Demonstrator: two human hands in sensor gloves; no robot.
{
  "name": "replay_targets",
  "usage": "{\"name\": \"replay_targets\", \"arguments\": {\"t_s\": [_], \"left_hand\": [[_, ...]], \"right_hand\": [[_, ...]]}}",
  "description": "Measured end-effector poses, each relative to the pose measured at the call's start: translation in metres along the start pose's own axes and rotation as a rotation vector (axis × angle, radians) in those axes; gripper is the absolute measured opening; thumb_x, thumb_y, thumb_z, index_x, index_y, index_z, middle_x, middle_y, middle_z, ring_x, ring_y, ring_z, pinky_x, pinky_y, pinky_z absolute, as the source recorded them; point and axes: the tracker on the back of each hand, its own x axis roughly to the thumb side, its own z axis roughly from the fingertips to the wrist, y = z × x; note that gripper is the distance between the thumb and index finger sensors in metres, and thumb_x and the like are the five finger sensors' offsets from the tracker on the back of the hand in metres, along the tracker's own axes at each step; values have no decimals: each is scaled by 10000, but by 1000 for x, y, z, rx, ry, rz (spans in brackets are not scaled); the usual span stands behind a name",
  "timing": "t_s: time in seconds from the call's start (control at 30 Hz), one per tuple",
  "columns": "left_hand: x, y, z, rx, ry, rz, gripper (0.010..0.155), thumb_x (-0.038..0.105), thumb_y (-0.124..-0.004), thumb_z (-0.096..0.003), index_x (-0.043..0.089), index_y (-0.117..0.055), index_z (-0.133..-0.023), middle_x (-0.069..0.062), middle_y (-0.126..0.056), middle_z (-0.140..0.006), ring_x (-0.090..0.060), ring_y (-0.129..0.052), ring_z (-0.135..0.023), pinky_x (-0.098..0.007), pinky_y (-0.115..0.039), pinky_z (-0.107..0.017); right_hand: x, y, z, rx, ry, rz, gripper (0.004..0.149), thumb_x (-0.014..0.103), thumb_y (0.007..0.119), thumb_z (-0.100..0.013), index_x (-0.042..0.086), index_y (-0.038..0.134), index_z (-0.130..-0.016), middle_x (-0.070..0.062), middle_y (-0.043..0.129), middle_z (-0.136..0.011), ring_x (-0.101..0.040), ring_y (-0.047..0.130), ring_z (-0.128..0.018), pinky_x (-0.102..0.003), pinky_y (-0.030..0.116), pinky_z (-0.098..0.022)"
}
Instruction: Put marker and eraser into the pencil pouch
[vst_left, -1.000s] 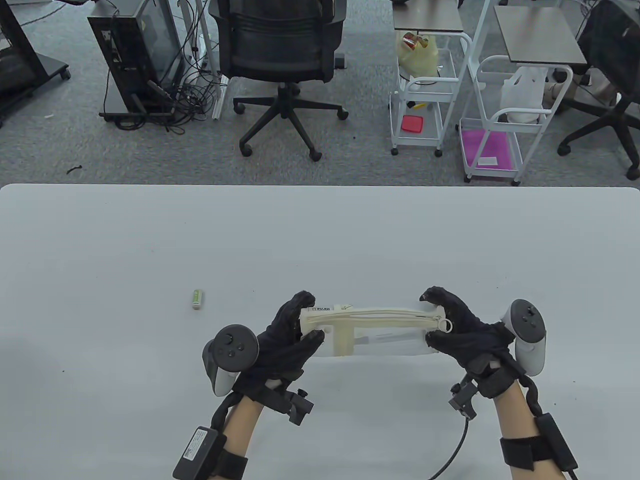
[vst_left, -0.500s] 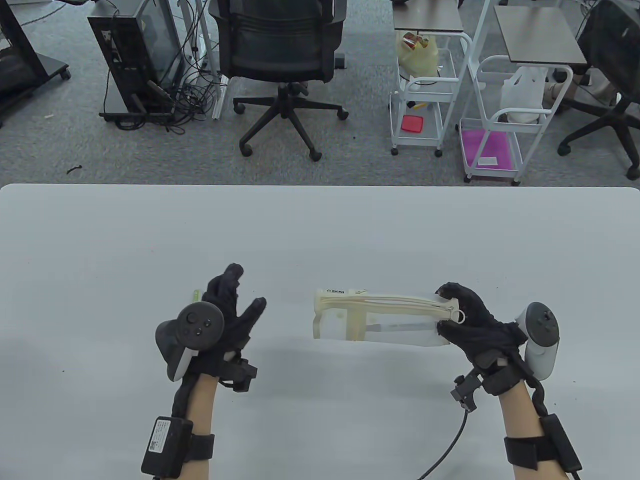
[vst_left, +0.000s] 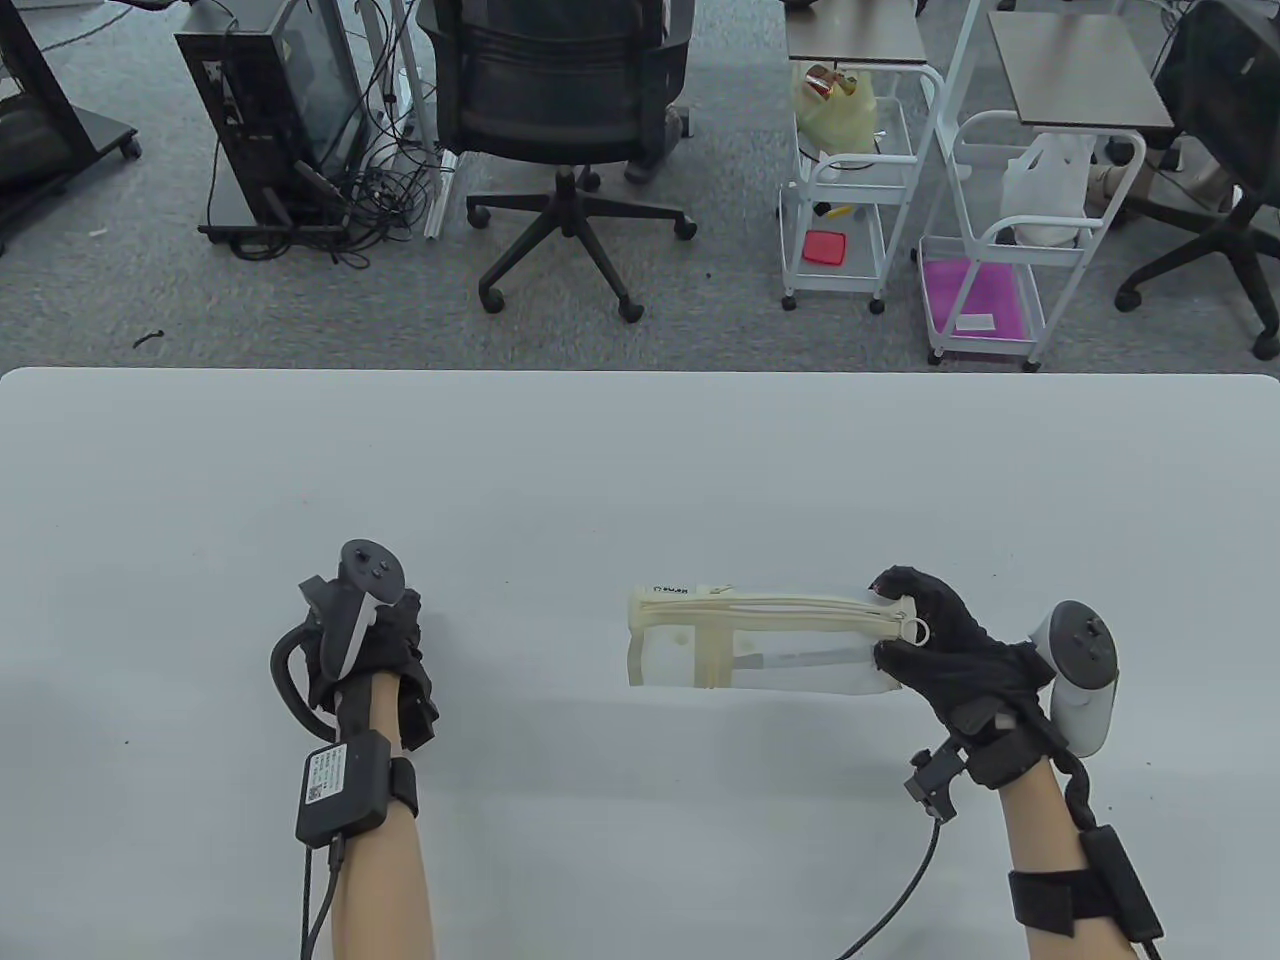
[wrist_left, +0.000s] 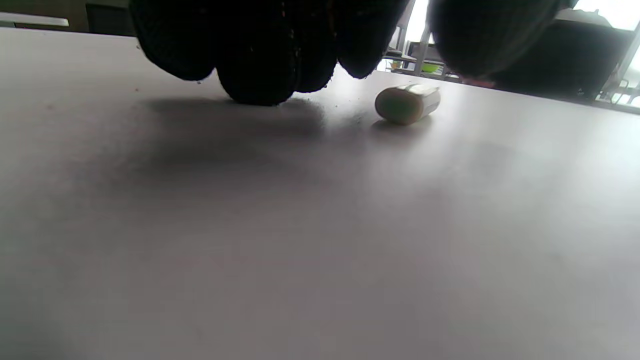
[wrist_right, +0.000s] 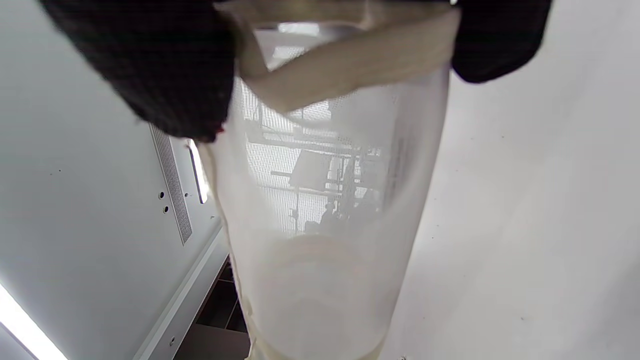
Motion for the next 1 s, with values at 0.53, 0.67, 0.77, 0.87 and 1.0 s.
{"name": "replay_targets", "arguments": {"t_s": [0.53, 0.67, 0.77, 0.87, 1.0], "left_hand": [[8, 6, 18, -38, -193, -104, 496, 489, -783, -444, 296, -755, -900, -58, -797, -1024, -330, -833, -938, -606, -668, -726], [24, 42, 40, -8, -362, -19, 479, 475, -792, -446, 350, -723, -903, 25, -952, -871, -221, -1009, -777, -503, -817, -647], [43, 79, 68, 86, -497, 20, 476, 468, -817, -431, 371, -740, -891, 94, -1016, -718, -137, -1067, -635, -444, -880, -584], [69, 114, 109, 185, -656, 48, 475, 469, -817, -432, 373, -743, -891, 93, -1008, -736, -143, -1058, -659, -451, -872, -597], [102, 144, 168, 295, -851, 38, 455, 489, -836, -419, 400, -769, -860, 75, -1012, -829, -163, -1066, -714, -441, -889, -597]], "right_hand": [[-4, -3, 0, -22, 20, 4, 722, 415, 934, -345, 340, 638, -1000, -164, 496, -1100, -478, 710, -912, -621, 713, -540], [-4, -5, 1, -28, 23, -3, 725, 412, 935, -345, 337, 637, -1002, -164, 495, -1100, -479, 709, -912, -622, 711, -541], [-4, -5, 1, -31, 23, -3, 724, 412, 935, -345, 338, 637, -1001, -163, 495, -1101, -478, 709, -913, -621, 712, -541], [-4, -6, 2, -31, 19, -4, 724, 413, 935, -345, 337, 638, -1001, -163, 496, -1100, -479, 709, -912, -622, 711, -541], [-4, -7, 3, -30, 17, -4, 724, 414, 934, -346, 338, 637, -1001, -164, 496, -1100, -479, 710, -912, -621, 712, -541]]}}
